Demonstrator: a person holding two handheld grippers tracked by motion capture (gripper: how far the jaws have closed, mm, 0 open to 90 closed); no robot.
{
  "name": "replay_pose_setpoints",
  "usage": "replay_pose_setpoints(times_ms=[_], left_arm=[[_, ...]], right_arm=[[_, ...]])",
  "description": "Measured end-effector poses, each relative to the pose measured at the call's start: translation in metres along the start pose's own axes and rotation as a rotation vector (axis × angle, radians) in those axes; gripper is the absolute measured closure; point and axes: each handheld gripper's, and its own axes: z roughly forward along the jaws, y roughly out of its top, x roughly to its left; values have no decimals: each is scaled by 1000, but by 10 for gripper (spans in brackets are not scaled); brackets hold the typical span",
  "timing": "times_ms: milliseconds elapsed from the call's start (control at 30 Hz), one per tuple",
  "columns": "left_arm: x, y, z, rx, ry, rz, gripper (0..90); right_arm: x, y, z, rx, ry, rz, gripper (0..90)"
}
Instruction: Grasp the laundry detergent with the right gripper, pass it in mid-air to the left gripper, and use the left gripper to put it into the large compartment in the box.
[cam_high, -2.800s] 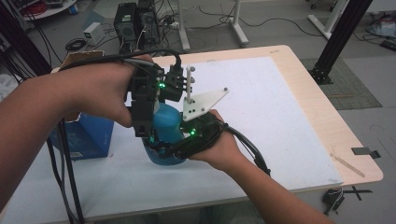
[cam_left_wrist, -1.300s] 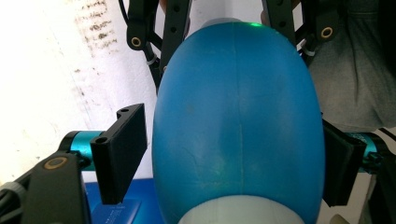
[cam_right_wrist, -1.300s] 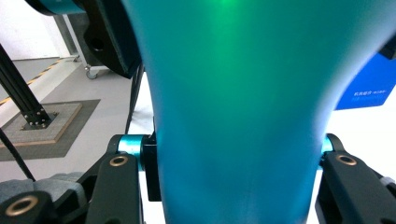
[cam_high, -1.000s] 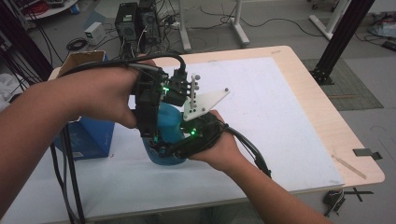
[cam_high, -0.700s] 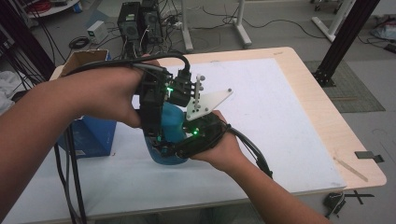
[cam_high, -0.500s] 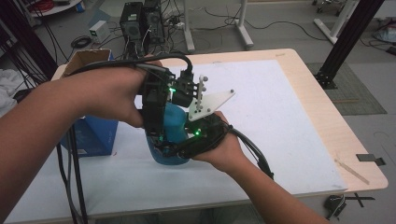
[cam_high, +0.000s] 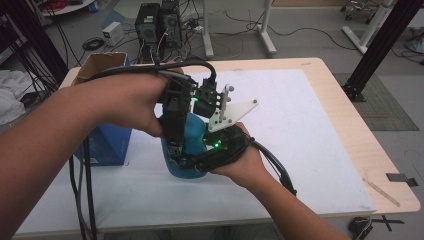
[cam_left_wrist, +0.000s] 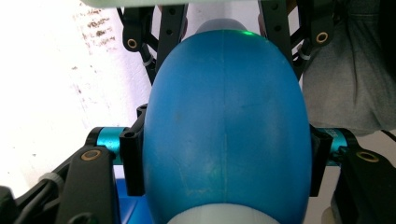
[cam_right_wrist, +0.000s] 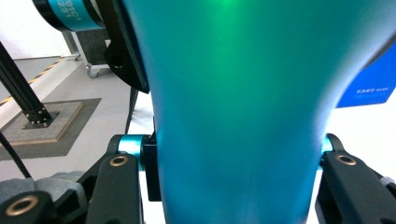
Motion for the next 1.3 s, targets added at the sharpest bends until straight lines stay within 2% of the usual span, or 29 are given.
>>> replay_pose_setpoints(times_ms=[367,500,633,933,1133,1300], left_arm=[[1,0,1,6,-5,-9,373],[1,0,2,6,-18,-28,382],[1,-1,0,1,-22,-44,385],[0,1,-5,3,-25,-52,386],[0,-1,-9,3,-26,-65,386],[0,-3,-12,10,-24,-74,386]], right_arm=[[0,0,0,9,0,0,462],[0,0,1,15,5,-1,463],[0,-1,2,4,9,-4,462],[2,1,-1,-12,24,-6,446],[0,4,-8,-44,21,17,375],[-1,5,-14,-36,15,28,302]])
